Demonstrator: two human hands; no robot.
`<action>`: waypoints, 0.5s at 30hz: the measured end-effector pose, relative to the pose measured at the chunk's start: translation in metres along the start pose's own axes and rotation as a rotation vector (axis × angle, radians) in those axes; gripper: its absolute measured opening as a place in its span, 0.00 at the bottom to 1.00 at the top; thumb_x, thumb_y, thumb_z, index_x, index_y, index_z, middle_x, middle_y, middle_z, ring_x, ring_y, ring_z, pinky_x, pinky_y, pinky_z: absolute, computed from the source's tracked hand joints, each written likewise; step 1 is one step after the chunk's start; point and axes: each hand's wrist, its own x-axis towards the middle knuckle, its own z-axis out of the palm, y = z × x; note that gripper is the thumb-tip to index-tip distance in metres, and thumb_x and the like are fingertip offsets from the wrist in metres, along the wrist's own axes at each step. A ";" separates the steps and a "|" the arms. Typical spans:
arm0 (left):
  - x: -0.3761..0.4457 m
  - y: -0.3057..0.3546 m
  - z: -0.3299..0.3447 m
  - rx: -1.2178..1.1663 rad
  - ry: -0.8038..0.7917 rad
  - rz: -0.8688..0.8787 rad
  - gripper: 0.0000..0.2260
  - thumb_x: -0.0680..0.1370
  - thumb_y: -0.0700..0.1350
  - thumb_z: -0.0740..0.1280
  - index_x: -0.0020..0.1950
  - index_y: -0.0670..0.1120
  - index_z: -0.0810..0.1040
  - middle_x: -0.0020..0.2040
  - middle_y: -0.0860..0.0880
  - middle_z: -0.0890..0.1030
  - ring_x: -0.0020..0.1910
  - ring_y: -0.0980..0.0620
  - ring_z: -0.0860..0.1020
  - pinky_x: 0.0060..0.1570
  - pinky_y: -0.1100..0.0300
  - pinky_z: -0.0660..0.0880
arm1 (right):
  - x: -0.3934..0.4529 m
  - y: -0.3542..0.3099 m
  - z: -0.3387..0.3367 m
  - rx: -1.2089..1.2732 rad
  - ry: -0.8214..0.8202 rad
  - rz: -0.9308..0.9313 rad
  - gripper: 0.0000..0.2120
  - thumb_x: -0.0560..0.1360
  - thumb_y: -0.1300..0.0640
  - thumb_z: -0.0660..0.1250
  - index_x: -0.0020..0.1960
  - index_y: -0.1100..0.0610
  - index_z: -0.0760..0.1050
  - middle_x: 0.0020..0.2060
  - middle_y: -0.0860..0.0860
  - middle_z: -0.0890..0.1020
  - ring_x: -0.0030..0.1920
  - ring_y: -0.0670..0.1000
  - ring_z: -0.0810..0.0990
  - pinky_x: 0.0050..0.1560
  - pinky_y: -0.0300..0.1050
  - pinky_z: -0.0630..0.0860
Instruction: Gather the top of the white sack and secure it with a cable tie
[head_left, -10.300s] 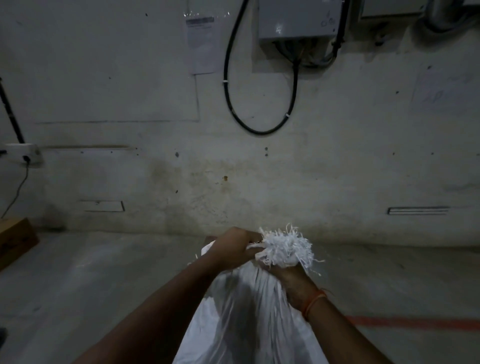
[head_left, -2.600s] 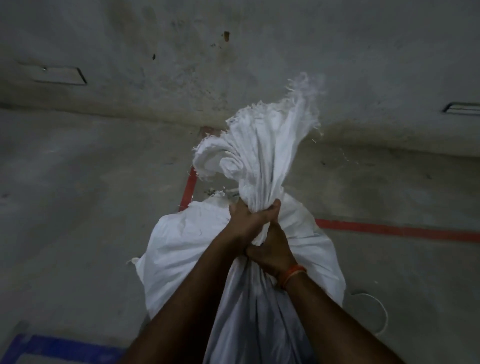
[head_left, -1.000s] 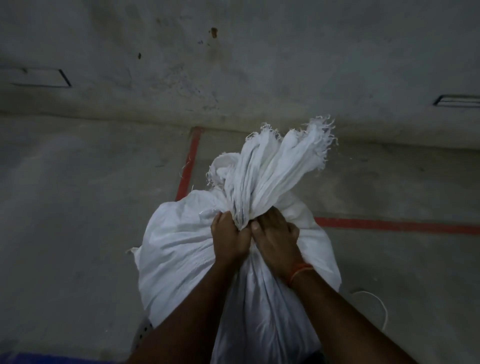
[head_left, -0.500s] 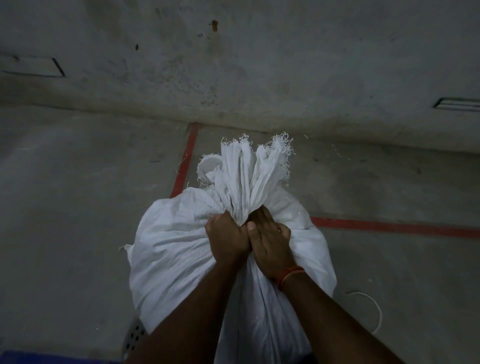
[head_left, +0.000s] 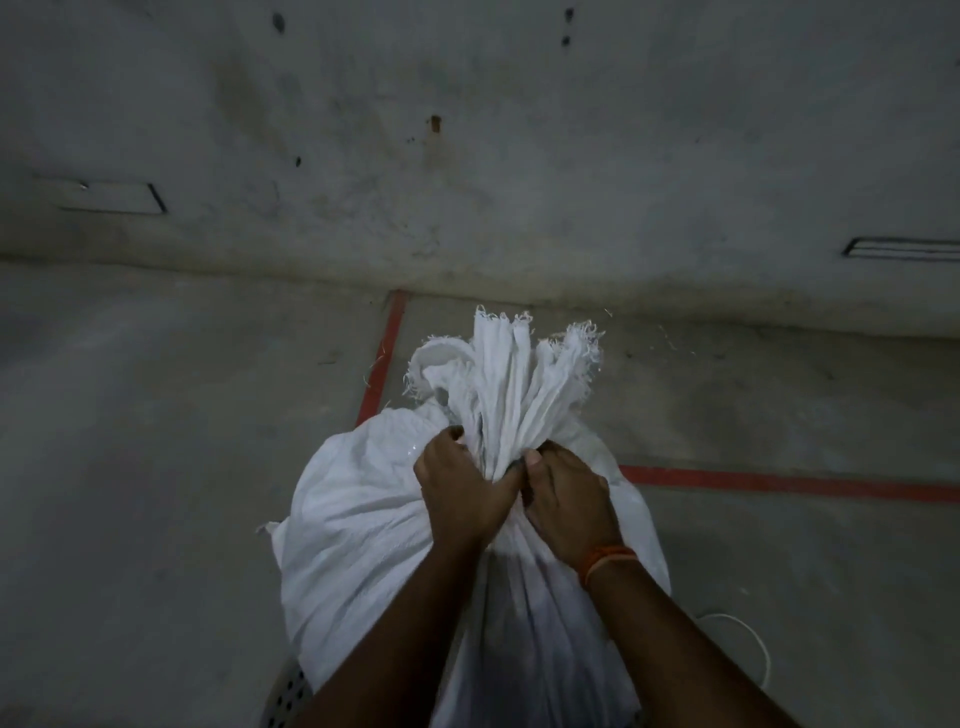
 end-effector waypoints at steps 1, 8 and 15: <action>-0.004 0.006 -0.007 0.011 0.014 0.034 0.43 0.64 0.68 0.71 0.70 0.44 0.67 0.66 0.46 0.73 0.68 0.45 0.69 0.71 0.51 0.63 | -0.002 -0.001 -0.011 0.015 0.019 0.026 0.24 0.81 0.40 0.47 0.44 0.49 0.77 0.44 0.46 0.83 0.48 0.47 0.81 0.54 0.53 0.77; -0.032 0.069 -0.023 0.056 0.007 0.443 0.24 0.71 0.54 0.72 0.65 0.49 0.74 0.71 0.47 0.70 0.70 0.51 0.68 0.68 0.55 0.70 | -0.025 -0.006 -0.096 0.072 0.184 -0.011 0.13 0.83 0.53 0.57 0.45 0.54 0.77 0.40 0.49 0.81 0.42 0.47 0.78 0.46 0.42 0.73; -0.059 0.143 0.073 -0.155 -0.559 0.330 0.09 0.73 0.44 0.70 0.52 0.50 0.82 0.53 0.50 0.82 0.49 0.55 0.83 0.53 0.51 0.82 | -0.059 0.085 -0.154 0.028 0.252 0.195 0.18 0.78 0.50 0.58 0.57 0.60 0.79 0.52 0.57 0.84 0.53 0.57 0.82 0.53 0.45 0.75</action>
